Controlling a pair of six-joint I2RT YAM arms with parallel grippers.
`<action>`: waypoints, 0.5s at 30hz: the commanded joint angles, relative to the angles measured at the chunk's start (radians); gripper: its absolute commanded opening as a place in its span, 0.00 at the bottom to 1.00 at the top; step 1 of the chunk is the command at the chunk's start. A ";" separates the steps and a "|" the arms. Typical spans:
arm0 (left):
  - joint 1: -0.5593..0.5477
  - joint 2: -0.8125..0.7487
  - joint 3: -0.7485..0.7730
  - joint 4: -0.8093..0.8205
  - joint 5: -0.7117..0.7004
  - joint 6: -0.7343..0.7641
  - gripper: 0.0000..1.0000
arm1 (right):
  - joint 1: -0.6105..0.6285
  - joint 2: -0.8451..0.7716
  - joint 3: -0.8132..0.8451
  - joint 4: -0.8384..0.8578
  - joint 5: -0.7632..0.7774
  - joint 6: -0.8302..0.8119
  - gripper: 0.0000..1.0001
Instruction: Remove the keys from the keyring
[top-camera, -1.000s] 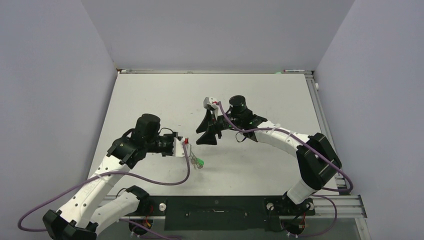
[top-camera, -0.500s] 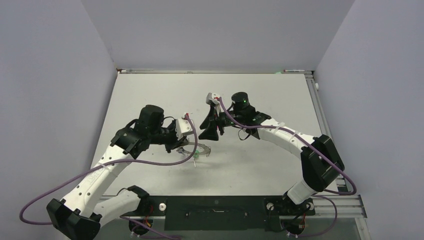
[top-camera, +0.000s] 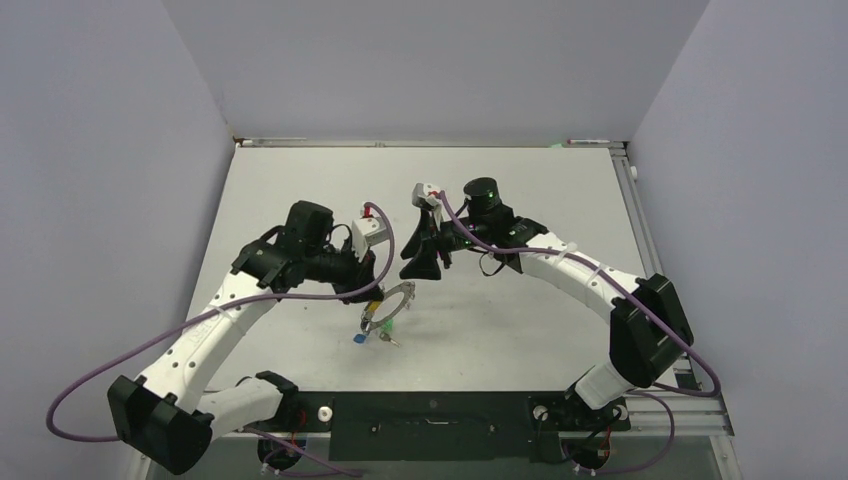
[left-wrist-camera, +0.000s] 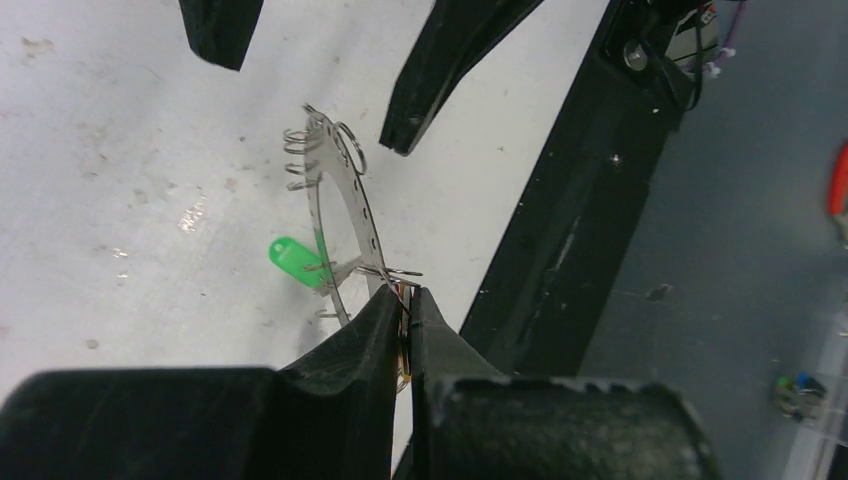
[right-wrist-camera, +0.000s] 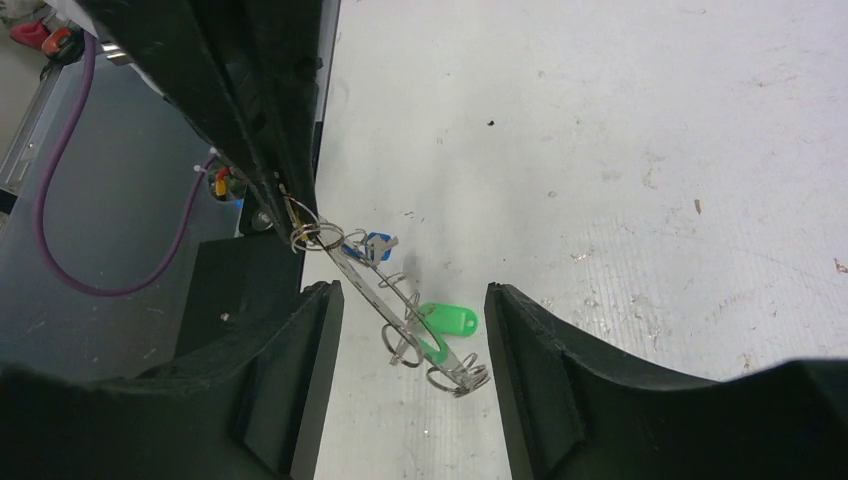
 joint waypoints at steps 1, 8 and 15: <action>0.019 0.071 0.076 -0.079 0.138 -0.101 0.00 | -0.006 -0.069 0.040 -0.071 -0.032 -0.071 0.55; 0.073 0.164 0.026 -0.109 0.394 -0.258 0.00 | -0.005 -0.082 -0.028 0.007 -0.047 -0.006 0.53; 0.197 0.176 -0.068 0.073 0.627 -0.520 0.00 | 0.008 -0.086 -0.057 0.092 -0.060 0.057 0.52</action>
